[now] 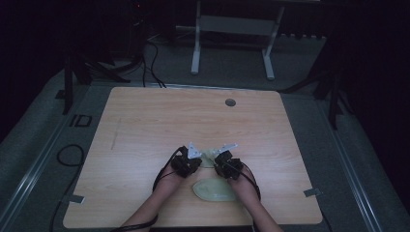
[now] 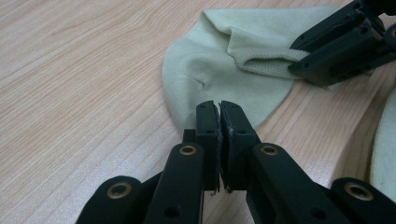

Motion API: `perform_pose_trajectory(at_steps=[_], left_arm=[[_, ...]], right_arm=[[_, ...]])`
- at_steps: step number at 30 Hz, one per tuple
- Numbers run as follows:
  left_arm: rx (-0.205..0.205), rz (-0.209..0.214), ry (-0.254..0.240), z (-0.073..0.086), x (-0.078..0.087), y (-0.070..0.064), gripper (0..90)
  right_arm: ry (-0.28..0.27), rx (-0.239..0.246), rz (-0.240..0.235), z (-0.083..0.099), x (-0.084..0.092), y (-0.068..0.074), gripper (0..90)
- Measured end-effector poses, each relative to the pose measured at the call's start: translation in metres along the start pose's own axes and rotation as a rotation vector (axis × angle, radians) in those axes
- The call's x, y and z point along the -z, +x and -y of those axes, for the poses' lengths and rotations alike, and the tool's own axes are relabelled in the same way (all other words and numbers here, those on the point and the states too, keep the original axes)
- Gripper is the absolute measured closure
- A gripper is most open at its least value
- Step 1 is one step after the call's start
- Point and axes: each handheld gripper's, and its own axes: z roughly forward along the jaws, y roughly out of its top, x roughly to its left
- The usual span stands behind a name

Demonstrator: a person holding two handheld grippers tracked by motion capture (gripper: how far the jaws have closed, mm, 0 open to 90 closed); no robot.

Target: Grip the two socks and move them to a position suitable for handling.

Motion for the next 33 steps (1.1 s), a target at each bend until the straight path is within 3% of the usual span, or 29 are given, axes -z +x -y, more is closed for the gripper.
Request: perform_pose_trajectory(at_steps=[9, 17, 26, 33], left_arm=[[-0.016, 0.005, 0.000, 0.000, 0.000, 0.000, 88.6], [-0.020, 0.009, 0.009, -0.001, 0.000, 0.001, 88.6], [-0.046, 0.027, 0.017, -0.002, 0.000, 0.003, 88.6], [-0.062, 0.032, 0.024, -0.004, 0.000, 0.004, 88.6]], right_arm=[[-0.059, -0.045, -0.044, -0.003, 0.022, -0.013, 83.7], [-0.108, -0.121, -0.055, -0.004, 0.042, -0.040, 83.6], [-0.086, -0.190, -0.009, 0.004, 0.045, -0.080, 83.2], [-0.048, -0.232, -0.009, 0.015, 0.037, -0.095, 83.1]])
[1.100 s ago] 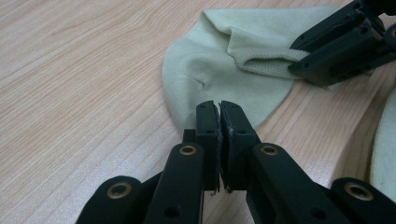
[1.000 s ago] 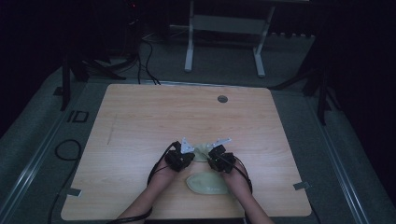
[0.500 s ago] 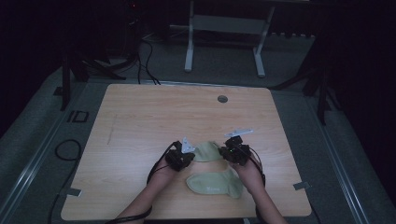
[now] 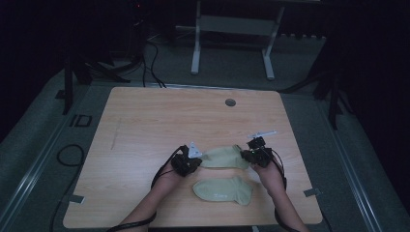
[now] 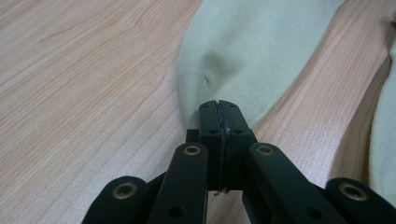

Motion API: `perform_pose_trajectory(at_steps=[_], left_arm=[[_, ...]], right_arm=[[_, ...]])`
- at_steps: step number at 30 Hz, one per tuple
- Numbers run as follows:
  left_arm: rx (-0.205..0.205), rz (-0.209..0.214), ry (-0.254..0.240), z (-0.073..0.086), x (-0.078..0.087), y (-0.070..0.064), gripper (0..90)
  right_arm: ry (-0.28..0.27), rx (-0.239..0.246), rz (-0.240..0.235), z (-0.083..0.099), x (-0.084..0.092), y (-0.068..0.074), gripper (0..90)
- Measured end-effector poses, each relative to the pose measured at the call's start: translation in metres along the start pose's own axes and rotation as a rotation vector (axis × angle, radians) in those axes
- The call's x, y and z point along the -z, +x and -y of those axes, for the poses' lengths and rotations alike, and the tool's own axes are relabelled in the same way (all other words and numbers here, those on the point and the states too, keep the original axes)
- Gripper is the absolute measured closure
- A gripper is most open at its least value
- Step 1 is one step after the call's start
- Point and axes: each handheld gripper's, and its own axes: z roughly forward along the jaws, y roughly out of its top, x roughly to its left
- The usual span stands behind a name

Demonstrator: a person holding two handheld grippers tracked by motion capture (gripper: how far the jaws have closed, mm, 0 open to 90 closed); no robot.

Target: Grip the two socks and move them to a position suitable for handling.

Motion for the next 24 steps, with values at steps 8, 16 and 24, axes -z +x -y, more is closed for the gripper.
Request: perform_pose_trajectory(at_steps=[8, 16, 24], left_arm=[[-0.007, 0.016, -0.007, 0.001, 0.000, 0.002, 88.0], [0.039, 0.054, -0.052, -0.007, 0.007, 0.006, 70.1], [0.033, 0.012, -0.018, -0.021, 0.000, 0.003, 75.2]], right_arm=[[0.009, -0.030, 0.010, 0.008, -0.004, -0.009, 70.1], [-0.020, 0.023, 0.020, 0.000, 0.004, -0.004, 80.2], [0.002, 0.060, 0.042, 0.005, -0.012, 0.004, 87.3]])
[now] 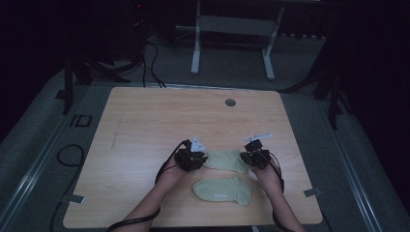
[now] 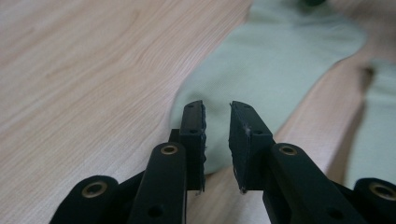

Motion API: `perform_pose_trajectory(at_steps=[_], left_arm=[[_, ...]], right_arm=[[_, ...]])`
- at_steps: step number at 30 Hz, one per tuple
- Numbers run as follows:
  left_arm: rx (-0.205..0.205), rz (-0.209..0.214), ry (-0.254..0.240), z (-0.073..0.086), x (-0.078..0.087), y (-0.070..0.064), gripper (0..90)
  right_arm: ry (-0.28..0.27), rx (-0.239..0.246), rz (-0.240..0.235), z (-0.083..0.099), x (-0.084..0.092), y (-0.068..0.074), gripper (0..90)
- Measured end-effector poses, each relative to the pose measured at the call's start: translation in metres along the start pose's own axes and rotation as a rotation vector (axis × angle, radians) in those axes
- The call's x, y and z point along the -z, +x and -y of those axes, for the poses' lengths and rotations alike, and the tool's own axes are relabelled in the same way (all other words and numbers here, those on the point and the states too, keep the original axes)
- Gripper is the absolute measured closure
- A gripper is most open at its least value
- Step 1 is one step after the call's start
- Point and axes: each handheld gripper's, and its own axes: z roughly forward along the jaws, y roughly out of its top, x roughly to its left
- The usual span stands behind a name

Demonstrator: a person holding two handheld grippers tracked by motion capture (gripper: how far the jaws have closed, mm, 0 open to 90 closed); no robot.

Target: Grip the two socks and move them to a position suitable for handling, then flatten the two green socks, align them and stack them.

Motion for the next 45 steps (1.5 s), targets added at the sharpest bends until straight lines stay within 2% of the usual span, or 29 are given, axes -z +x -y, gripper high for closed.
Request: perform_pose_trajectory(at_steps=[4, 5, 9, 11, 13, 22, 24, 26, 27, 30, 32, 34, 35, 38, 40, 43, 45], left_arm=[[0.012, -0.006, 0.046, 0.005, -0.012, 0.004, 76.5], [0.025, 0.000, 0.034, 0.006, -0.012, 0.005, 76.4], [0.034, -0.007, 0.029, 0.009, -0.010, 0.007, 76.4], [0.052, -0.008, 0.029, 0.010, -0.009, 0.006, 76.4], [0.048, -0.013, 0.027, 0.011, -0.008, 0.003, 76.4], [0.069, -0.012, 0.027, 0.013, -0.006, 0.000, 75.9], [0.072, -0.004, 0.028, 0.012, -0.006, 0.001, 73.3], [0.091, 0.012, 0.031, 0.010, -0.006, 0.000, 65.0], [0.083, 0.007, 0.027, 0.009, -0.005, -0.001, 61.5], [0.088, -0.002, 0.015, 0.006, -0.001, -0.002, 56.5], [0.087, -0.033, 0.014, 0.003, 0.003, -0.002, 48.6], [0.093, -0.015, 0.017, 0.002, 0.008, -0.003, 43.5], [0.092, -0.022, 0.012, 0.002, 0.012, -0.004, 40.0], [0.105, -0.001, 0.011, 0.001, 0.025, -0.005, 39.9], [0.099, 0.001, 0.003, 0.002, 0.034, -0.007, 39.8], [0.116, 0.031, 0.008, 0.006, 0.046, -0.009, 39.8], [0.102, 0.032, 0.014, 0.008, 0.052, -0.014, 39.9]], right_arm=[[0.023, 0.004, 0.008, 0.003, -0.010, 0.000, 86.0], [0.031, 0.000, 0.007, 0.004, -0.013, 0.000, 85.9], [0.017, -0.006, 0.008, 0.002, -0.016, -0.004, 85.5], [0.018, -0.012, 0.011, 0.000, -0.017, -0.005, 84.9], [0.016, 0.008, 0.020, -0.001, -0.018, -0.004, 82.4], [0.018, 0.031, 0.020, -0.002, -0.019, -0.001, 78.5], [0.022, 0.036, 0.015, -0.002, -0.019, -0.001, 76.2], [0.030, 0.033, -0.010, -0.004, -0.018, -0.001, 71.1], [0.031, 0.039, -0.019, -0.005, -0.017, 0.000, 68.0], [0.025, 0.079, -0.020, -0.008, -0.011, 0.004, 60.5], [0.021, 0.088, -0.031, -0.011, -0.008, 0.005, 54.7], [0.024, 0.094, -0.040, -0.013, -0.005, 0.007, 51.0], [0.025, 0.096, -0.049, -0.013, -0.003, 0.008, 49.1], [0.023, 0.103, -0.074, -0.012, 0.002, 0.013, 42.3], [0.003, 0.107, -0.065, -0.010, 0.007, 0.016, 42.3], [-0.010, 0.088, -0.083, -0.006, 0.013, 0.016, 40.8], [-0.002, 0.092, -0.100, -0.003, 0.015, 0.014, 41.7]])
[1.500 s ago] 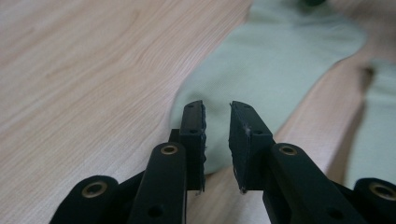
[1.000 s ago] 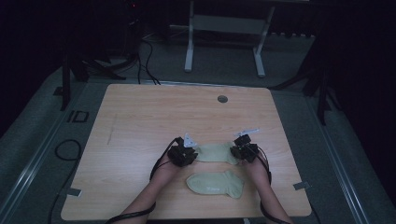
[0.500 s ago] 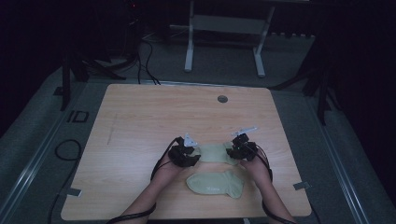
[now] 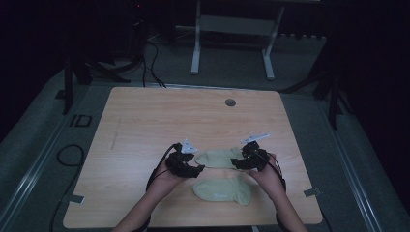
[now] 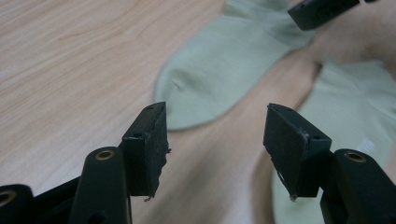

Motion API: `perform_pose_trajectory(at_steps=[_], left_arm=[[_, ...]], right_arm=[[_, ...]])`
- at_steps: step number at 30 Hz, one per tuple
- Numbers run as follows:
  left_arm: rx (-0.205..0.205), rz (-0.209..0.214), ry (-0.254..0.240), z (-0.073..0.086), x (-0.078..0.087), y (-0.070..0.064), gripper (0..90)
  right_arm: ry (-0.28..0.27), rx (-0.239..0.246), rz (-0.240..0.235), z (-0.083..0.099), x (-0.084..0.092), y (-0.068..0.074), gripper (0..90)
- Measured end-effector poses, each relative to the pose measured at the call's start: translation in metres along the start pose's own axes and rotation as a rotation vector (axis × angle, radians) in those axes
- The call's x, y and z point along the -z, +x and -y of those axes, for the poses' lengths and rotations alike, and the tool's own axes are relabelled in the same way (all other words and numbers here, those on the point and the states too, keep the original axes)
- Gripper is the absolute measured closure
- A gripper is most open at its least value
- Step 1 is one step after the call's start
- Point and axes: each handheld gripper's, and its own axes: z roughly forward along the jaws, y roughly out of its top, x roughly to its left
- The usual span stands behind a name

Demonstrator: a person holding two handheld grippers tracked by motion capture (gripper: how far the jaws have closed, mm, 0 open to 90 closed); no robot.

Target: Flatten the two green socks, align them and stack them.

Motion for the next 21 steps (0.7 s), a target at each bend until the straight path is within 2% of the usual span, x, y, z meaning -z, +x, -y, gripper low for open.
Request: perform_pose_trajectory(at_steps=[5, 8, 12, 13, 16, 18, 19, 21], left_arm=[[-0.024, 0.020, 0.012, 0.008, 0.007, -0.012, 39.8], [-0.047, 0.005, 0.019, 0.014, 0.009, -0.021, 39.9], [-0.027, 0.020, 0.029, 0.022, 0.008, -0.026, 39.9], [-0.019, 0.019, 0.032, 0.024, 0.008, -0.027, 39.9], [-0.012, -0.002, 0.042, 0.031, 0.006, -0.030, 40.4], [-0.014, 0.003, 0.052, 0.036, 0.005, -0.032, 40.8], [-0.018, 0.000, 0.056, 0.037, 0.004, -0.032, 40.8], [-0.008, 0.012, 0.064, 0.041, 0.002, -0.032, 41.5]], right_arm=[[-0.002, -0.004, -0.021, 0.010, 0.010, -0.001, 41.9], [-0.005, 0.001, -0.033, 0.017, 0.016, 0.001, 39.6], [-0.025, -0.007, -0.043, 0.028, 0.027, 0.002, 41.3], [-0.023, 0.004, -0.037, 0.031, 0.028, 0.002, 44.1], [0.000, 0.017, -0.050, 0.041, 0.030, 0.005, 45.9], [0.009, 0.024, -0.048, 0.045, 0.029, 0.006, 47.5], [0.032, 0.012, -0.067, 0.053, 0.027, 0.006, 48.7], [0.047, 0.004, -0.074, 0.059, 0.025, 0.006, 49.6]])
